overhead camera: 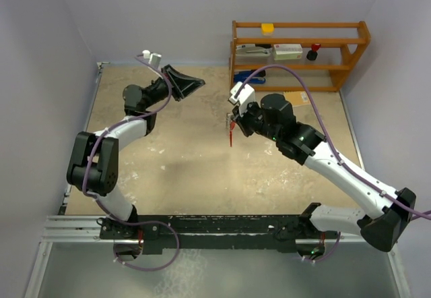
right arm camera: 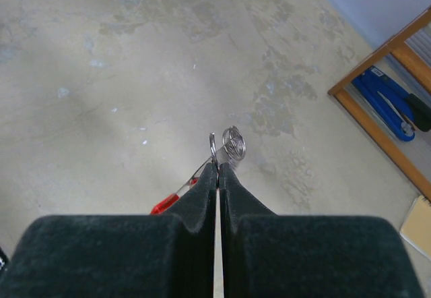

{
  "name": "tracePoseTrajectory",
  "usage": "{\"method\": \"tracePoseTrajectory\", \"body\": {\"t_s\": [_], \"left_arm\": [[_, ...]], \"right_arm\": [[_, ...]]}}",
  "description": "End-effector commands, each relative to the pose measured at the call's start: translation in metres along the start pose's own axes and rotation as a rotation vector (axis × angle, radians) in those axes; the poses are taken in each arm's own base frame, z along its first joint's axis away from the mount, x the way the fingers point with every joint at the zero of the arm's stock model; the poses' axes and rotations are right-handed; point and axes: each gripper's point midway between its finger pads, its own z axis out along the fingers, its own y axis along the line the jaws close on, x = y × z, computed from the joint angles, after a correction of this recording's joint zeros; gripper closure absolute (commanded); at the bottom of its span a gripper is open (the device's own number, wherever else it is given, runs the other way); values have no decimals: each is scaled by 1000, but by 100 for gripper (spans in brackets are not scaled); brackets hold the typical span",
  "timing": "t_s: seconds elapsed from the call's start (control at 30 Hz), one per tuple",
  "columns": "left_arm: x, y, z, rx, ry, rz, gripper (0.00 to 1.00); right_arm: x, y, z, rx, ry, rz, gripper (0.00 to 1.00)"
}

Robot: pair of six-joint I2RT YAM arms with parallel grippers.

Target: Remove the keys from the keyring

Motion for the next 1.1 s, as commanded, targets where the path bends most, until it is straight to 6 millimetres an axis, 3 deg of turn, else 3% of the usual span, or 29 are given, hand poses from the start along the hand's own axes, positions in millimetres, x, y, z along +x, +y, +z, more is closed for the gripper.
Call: {"method": "tracePoseTrajectory", "body": {"t_s": [0.0, 0.1, 0.2, 0.3, 0.4, 0.5, 0.57, 0.63, 0.8, 0.93, 1.07], "left_arm": [[-1, -78, 14, 277, 60, 104, 100], [10, -99, 19, 329, 103, 135, 100], [21, -100, 20, 293, 157, 159, 100], [44, -77, 17, 156, 258, 209, 100], [81, -51, 8, -11, 452, 395, 100], [103, -54, 0, -29, 576, 442, 100], [107, -58, 0, -6, 579, 436, 97], [108, -64, 2, 25, 573, 428, 84], [110, -77, 2, 102, 559, 426, 81], [109, -85, 1, 140, 541, 430, 54], [104, -90, 5, 143, 514, 411, 54]], "right_arm": [[-28, 6, -13, -49, -83, -35, 100], [-32, 5, -16, -51, -95, -43, 100], [-36, 4, -20, -46, -105, -49, 100], [-38, 2, -23, -37, -118, -50, 100], [-39, 3, -23, -38, -127, -49, 100], [-38, 2, -22, -34, -128, -45, 100], [-37, 3, -21, -37, -129, -41, 100], [-37, 4, -21, -39, -129, -36, 100], [-36, 4, -22, -34, -132, -29, 100], [-34, 3, -22, -29, -130, -27, 100], [-29, 4, -18, -29, -119, -22, 100]]}}
